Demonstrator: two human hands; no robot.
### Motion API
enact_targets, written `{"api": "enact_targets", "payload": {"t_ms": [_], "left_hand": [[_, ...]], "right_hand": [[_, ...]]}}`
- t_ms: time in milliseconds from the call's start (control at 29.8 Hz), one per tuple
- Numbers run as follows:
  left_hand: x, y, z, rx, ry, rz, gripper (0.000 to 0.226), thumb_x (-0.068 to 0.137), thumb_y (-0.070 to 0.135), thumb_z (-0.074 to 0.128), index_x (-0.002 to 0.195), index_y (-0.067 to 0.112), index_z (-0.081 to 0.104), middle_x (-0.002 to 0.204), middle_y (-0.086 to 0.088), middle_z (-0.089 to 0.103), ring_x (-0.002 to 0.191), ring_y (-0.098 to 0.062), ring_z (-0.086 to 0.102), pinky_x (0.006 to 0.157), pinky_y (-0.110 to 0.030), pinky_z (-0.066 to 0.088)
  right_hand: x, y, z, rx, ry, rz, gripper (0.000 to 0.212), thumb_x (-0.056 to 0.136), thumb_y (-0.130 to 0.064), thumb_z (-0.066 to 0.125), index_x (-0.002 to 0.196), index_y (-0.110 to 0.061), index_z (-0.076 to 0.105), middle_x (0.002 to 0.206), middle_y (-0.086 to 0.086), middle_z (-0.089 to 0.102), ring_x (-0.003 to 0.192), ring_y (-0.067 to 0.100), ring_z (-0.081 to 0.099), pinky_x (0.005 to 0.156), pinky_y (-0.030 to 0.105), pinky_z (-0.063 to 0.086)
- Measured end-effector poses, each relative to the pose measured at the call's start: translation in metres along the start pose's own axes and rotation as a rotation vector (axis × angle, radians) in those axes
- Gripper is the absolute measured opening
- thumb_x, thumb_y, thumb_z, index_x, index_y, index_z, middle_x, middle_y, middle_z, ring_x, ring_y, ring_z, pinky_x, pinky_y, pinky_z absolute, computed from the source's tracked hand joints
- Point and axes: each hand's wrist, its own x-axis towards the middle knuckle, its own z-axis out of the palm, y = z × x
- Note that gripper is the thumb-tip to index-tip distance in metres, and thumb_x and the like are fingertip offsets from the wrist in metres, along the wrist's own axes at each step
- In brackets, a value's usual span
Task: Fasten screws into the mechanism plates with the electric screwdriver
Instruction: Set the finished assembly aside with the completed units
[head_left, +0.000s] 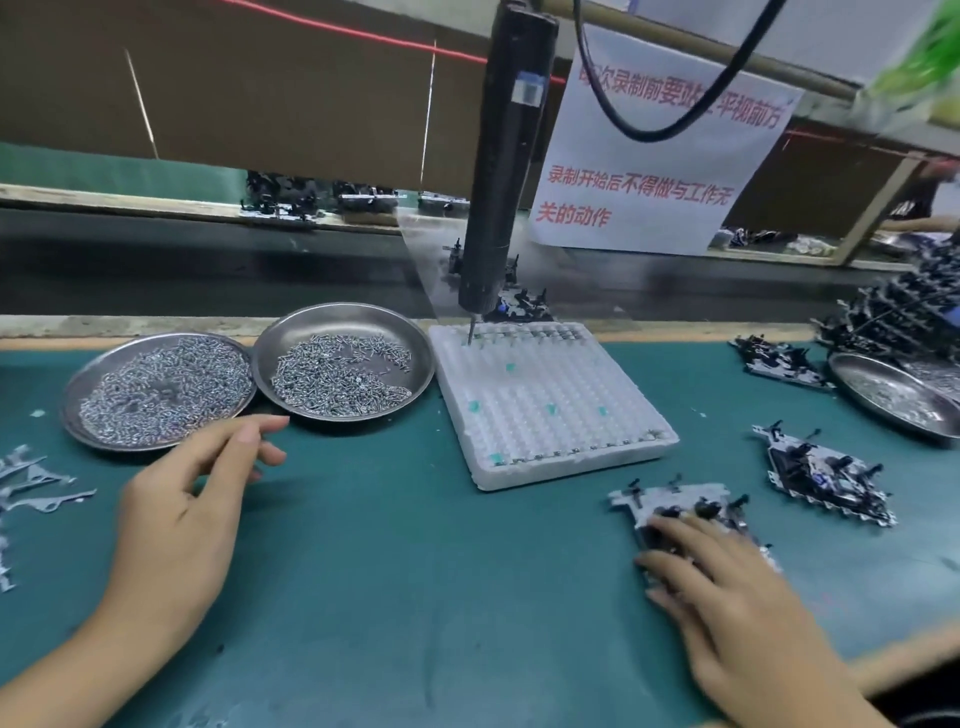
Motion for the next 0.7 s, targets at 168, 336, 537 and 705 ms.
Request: {"api": "enact_targets", "payload": {"t_ms": [168,336,537,705], "left_hand": [[0.0,-0.001,-0.001,0.008,-0.009,-0.005,0.023,0.083,0.055,0.043,0.088,0.053,0.066,0.081,0.014,0.066,0.072,0.002,0.056,0.072,-0.008,0.041],[0.002,0.003,0.001,0.013,-0.014,-0.015,0.021,0.085,0.047,0.047,0.084,0.053,0.067,0.081,0.013,0.067,0.072,0.001,0.057,0.073,-0.01,0.042],[-0.001,0.01,0.001,0.057,-0.034,-0.031,0.026,0.076,0.06,0.043,0.086,0.053,0.067,0.081,0.015,0.066,0.073,-0.008,0.058,0.069,-0.015,0.043],[-0.001,0.021,0.005,0.166,-0.055,0.059,0.009,0.088,0.042,0.059,0.094,0.046,0.064,0.087,0.013,0.068,0.085,0.001,0.058,0.073,-0.008,0.04]], "right_hand": [[-0.007,0.041,0.013,-0.061,-0.06,0.293,0.032,0.062,0.014,0.076,0.09,0.0,0.073,0.106,0.021,0.068,0.095,0.044,0.065,0.076,0.056,0.053],[-0.003,0.064,0.028,0.075,-0.049,0.44,0.037,0.068,0.026,0.065,0.1,0.007,0.07,0.117,0.026,0.061,0.111,0.047,0.056,0.092,0.055,0.044],[0.038,0.048,0.026,0.128,0.09,0.326,0.042,0.058,0.027,0.065,0.095,0.008,0.07,0.109,0.029,0.062,0.102,0.05,0.058,0.088,0.059,0.047],[0.087,-0.037,0.027,0.313,0.32,-0.069,0.018,0.08,0.0,0.058,0.091,0.002,0.072,0.101,0.019,0.068,0.088,0.035,0.066,0.078,0.039,0.051]]}}
